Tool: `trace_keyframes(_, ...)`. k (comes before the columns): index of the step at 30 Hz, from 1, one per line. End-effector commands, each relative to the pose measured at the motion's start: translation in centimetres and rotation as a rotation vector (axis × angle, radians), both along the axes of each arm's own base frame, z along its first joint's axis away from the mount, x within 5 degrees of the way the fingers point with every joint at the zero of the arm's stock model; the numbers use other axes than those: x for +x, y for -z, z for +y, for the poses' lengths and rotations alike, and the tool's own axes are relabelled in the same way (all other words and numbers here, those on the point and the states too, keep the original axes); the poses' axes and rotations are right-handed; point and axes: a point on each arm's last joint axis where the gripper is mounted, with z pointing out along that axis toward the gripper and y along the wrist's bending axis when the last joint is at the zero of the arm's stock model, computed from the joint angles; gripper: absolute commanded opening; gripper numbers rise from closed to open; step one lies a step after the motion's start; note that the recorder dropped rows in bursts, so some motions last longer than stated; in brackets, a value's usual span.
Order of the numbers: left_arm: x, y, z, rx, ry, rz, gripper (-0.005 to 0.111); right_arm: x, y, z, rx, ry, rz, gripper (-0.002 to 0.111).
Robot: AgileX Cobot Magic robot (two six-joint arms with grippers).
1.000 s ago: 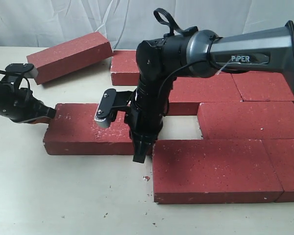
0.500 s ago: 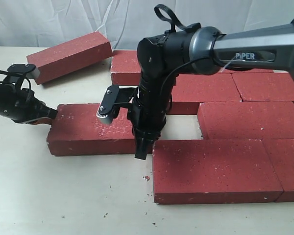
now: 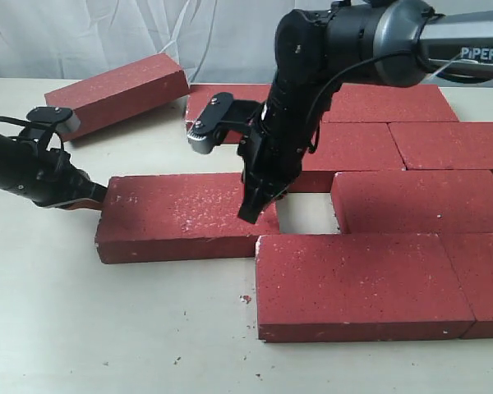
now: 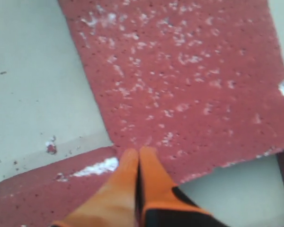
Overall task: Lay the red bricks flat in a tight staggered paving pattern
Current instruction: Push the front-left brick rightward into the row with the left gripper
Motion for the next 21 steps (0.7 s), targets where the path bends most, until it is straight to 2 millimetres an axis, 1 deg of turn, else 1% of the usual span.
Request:
trace_keyframes(1,0.1,-0.2,-0.6,0.005,0.006,-0.014,0.000,2.3,-0.9,-2.7,0.054,0.134,-0.035,-0.001)
trace_keyframes(5,0.1,-0.2,-1.2,0.006,0.008,-0.020,0.000,3.8,-1.7,-4.1,0.170,0.258,-0.050,-0.001)
trace_keyframes(8,0.3,0.0,-1.6,0.010,0.014,-0.022,0.000,4.4,-1.8,-4.9,0.181,0.288,-0.057,-0.001)
trace_keyframes(14,0.6,0.9,-2.9,0.011,0.050,-0.004,0.000,4.8,-1.8,-5.8,0.169,0.302,-0.067,-0.001)
trace_keyframes(21,0.7,1.3,-4.4,0.005,0.096,0.002,0.000,4.9,-1.8,-5.9,0.163,0.293,-0.077,-0.001)
